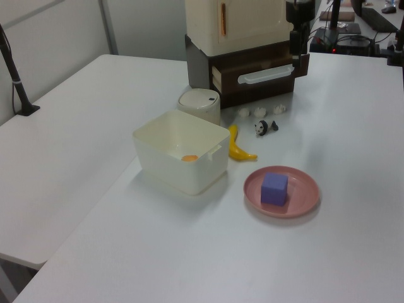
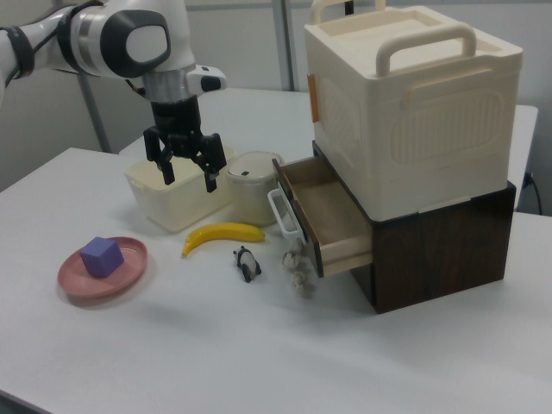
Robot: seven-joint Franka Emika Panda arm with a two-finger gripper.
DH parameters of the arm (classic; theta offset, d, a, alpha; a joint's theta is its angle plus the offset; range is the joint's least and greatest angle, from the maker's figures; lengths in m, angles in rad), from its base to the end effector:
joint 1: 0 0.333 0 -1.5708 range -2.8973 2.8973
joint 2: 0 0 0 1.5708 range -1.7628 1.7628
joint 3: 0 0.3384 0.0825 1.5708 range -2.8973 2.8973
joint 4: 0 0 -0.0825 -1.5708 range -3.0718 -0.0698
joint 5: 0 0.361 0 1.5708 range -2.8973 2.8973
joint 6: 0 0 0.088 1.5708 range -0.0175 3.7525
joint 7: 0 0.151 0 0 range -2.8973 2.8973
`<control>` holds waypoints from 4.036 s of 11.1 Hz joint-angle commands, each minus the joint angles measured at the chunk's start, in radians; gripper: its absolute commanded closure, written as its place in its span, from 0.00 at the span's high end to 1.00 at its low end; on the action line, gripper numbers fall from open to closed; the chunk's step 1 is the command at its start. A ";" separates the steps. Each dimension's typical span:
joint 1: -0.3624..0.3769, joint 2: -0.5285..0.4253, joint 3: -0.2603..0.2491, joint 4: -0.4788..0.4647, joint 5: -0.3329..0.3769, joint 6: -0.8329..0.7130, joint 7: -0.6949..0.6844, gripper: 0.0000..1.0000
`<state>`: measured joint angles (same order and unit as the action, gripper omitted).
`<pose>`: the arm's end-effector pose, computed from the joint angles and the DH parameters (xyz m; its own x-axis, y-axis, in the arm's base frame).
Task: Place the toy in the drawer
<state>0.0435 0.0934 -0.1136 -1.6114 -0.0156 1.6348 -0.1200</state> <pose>0.5582 -0.0390 0.5393 0.9961 0.0508 -0.0720 0.0522 -0.9985 0.0175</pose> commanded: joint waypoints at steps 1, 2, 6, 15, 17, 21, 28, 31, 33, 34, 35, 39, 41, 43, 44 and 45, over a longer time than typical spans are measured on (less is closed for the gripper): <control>0.016 -0.001 -0.044 -0.016 0.026 0.011 -0.193 1.00; 0.016 0.003 -0.047 -0.016 0.025 0.013 -0.229 1.00; 0.024 0.012 -0.070 -0.033 0.022 0.045 -0.257 1.00; 0.093 0.025 -0.148 -0.053 0.025 0.114 -0.351 1.00; 0.101 0.038 -0.155 -0.080 0.025 0.181 -0.372 1.00; 0.153 0.078 -0.159 -0.156 0.022 0.296 -0.418 1.00; 0.217 0.252 -0.205 -0.156 -0.038 0.515 -0.420 0.89; 0.220 0.313 -0.202 -0.156 -0.095 0.569 -0.418 0.82; 0.223 0.333 -0.198 -0.156 -0.098 0.571 -0.417 0.72; 0.223 0.341 -0.198 -0.156 -0.109 0.577 -0.417 0.63; 0.222 0.344 -0.196 -0.156 -0.124 0.589 -0.415 0.57; 0.226 0.364 -0.195 -0.156 -0.141 0.609 -0.414 0.40; 0.236 0.341 -0.195 -0.160 -0.139 0.582 -0.418 0.28; 0.240 0.274 -0.195 -0.150 -0.126 0.470 -0.417 0.17; 0.246 0.241 -0.193 -0.116 -0.115 0.394 -0.415 0.14; 0.253 0.221 -0.193 -0.066 -0.078 0.308 -0.434 0.14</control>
<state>0.2649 0.4087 -0.2927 -1.7309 -0.1408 2.1134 -0.5228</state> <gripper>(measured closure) 0.617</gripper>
